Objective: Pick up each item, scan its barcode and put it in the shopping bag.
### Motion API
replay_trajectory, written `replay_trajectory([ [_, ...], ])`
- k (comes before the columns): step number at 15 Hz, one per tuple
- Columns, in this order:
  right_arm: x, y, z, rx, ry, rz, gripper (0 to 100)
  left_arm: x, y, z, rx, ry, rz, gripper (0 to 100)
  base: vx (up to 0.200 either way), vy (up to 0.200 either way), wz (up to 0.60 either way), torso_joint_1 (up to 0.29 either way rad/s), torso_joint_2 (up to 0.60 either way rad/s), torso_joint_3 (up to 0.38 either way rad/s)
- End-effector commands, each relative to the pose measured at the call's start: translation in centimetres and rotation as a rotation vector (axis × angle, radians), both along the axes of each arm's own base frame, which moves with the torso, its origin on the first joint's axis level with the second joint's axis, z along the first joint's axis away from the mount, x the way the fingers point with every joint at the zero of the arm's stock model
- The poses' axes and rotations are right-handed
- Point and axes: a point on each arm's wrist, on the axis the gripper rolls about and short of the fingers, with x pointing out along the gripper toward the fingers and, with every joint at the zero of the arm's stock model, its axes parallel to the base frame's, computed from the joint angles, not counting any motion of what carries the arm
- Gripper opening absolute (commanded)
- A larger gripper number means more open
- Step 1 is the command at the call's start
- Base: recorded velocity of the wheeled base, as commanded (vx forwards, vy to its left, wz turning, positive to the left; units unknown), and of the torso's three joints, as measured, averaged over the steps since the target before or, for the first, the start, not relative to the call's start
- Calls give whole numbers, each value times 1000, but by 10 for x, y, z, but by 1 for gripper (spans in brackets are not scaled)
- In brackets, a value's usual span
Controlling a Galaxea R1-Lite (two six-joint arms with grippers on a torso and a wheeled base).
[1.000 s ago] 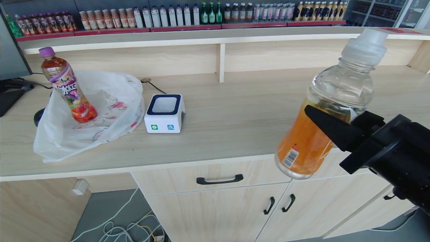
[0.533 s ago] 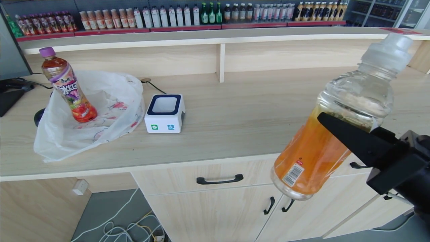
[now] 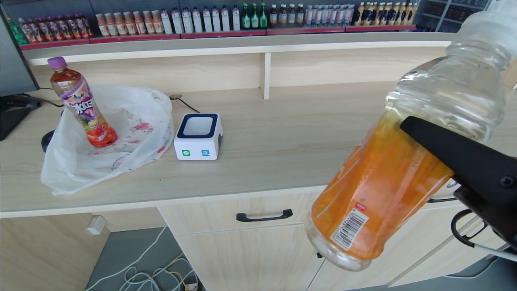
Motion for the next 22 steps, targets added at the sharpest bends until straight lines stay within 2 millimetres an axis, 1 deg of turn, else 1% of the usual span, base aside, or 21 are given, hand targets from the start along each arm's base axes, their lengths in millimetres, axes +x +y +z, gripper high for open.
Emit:
replay_trajectory([
  [1, -1, 2, 1, 51, 47, 39, 0, 0, 0, 0, 0, -1, 1, 100, 0, 0, 0, 0, 0, 0],
  [5, -3, -1, 1, 95, 84, 62, 0, 0, 0, 0, 0, -1, 1, 100, 0, 0, 0, 0, 0, 0],
  [6, -5, -6, 3, 119, 86, 61, 0, 0, 0, 0, 0, -1, 1, 100, 0, 0, 0, 0, 0, 0],
  [8, 0, -9, 3, 138, 103, 41, 0, 0, 0, 0, 0, -1, 0, 100, 0, 0, 0, 0, 0, 0],
  [10, 4, -7, 2, 140, 113, 32, 0, 0, 0, 0, 0, -1, 1, 100, 0, 0, 0, 0, 0, 0],
  [11, 13, -5, 4, 150, 123, 5, 0, 0, 0, 0, 0, -1, 1, 100, 0, 0, 0, 0, 0, 0],
  [13, 19, 1, 12, 169, 115, 7, 0, 0, 0, 0, 0, 1, 0, 100, 0, 0, 0, 0, 0, 0],
  [15, 23, 7, 11, 159, 120, 4, 0, 0, 0, 0, 0, 1, 1, 100, 0, 0, 0, 0, 0, 0],
  [22, 25, 9, 11, 159, 115, 9, 0, 0, 0, 0, 0, -1, 0, 100, 0, 0, 0, 0, 0, 0],
])
